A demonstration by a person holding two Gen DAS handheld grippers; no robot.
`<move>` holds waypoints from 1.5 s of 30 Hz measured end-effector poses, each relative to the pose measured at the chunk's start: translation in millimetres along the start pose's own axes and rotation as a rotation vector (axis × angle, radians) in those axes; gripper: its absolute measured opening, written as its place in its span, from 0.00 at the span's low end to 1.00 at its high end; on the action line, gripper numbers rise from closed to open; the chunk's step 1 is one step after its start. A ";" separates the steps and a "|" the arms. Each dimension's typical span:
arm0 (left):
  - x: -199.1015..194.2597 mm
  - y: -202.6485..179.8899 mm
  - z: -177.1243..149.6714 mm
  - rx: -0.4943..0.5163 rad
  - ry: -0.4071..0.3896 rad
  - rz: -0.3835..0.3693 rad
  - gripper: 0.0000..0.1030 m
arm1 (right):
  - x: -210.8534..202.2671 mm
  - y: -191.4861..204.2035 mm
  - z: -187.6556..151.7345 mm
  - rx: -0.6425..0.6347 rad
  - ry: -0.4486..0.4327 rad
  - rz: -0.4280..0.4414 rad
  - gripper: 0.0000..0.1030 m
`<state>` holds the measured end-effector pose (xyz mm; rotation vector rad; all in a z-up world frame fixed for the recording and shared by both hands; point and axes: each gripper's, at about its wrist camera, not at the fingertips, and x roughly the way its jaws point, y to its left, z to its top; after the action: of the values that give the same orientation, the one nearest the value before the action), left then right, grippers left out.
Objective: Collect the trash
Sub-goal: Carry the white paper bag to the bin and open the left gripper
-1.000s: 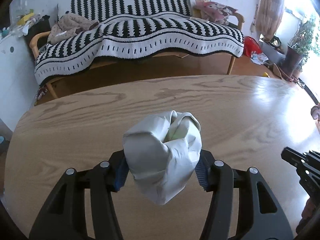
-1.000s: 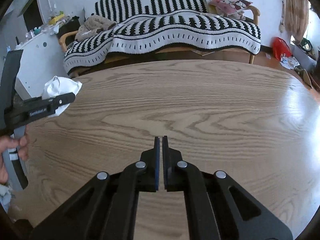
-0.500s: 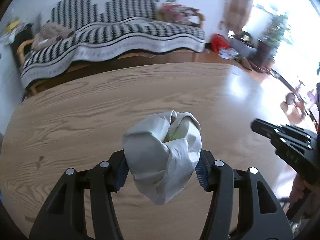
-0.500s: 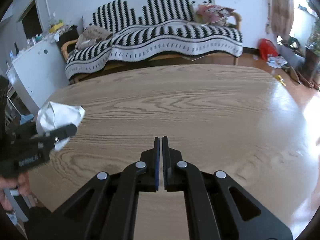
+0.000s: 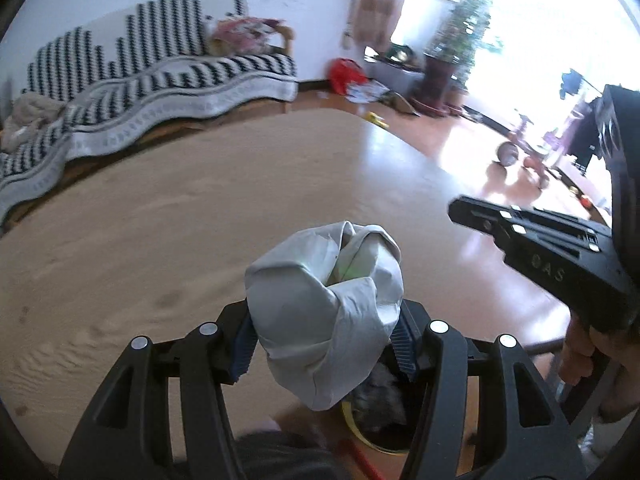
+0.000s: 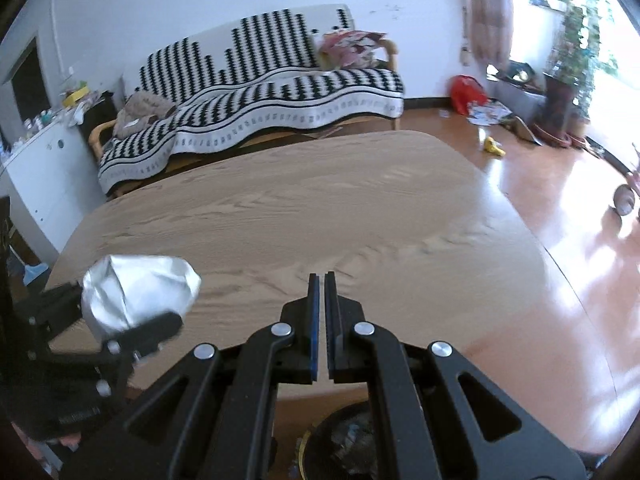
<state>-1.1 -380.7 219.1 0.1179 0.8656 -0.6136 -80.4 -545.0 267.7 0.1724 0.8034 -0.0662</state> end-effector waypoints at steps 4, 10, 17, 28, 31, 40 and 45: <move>19.7 -40.7 -29.0 0.010 0.075 -0.088 0.54 | -11.9 -33.7 -34.1 0.056 0.037 -0.024 0.03; 91.0 -76.6 -81.1 0.007 0.274 -0.135 0.54 | 26.6 -87.2 -120.7 0.225 0.213 -0.021 0.04; 147.9 -98.6 -140.0 0.057 0.423 -0.114 0.54 | 58.1 -118.8 -198.7 0.303 0.374 -0.041 0.04; 174.0 -93.4 -155.9 0.054 0.516 -0.088 0.53 | 78.5 -109.3 -201.1 0.332 0.406 0.009 0.04; 173.6 -94.6 -155.9 0.053 0.520 -0.083 0.53 | 83.0 -105.9 -193.9 0.323 0.391 0.011 0.04; 173.8 -94.1 -154.1 0.036 0.527 -0.090 0.53 | 81.5 -106.4 -190.2 0.337 0.401 0.002 0.04; 175.4 -91.9 -155.2 0.032 0.535 -0.096 0.54 | 86.8 -107.7 -194.4 0.344 0.414 0.004 0.04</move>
<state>-71.1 -484.0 0.6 0.2789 1.3843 -0.6980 -171.7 -615.6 58.9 0.5251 1.2016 -0.1687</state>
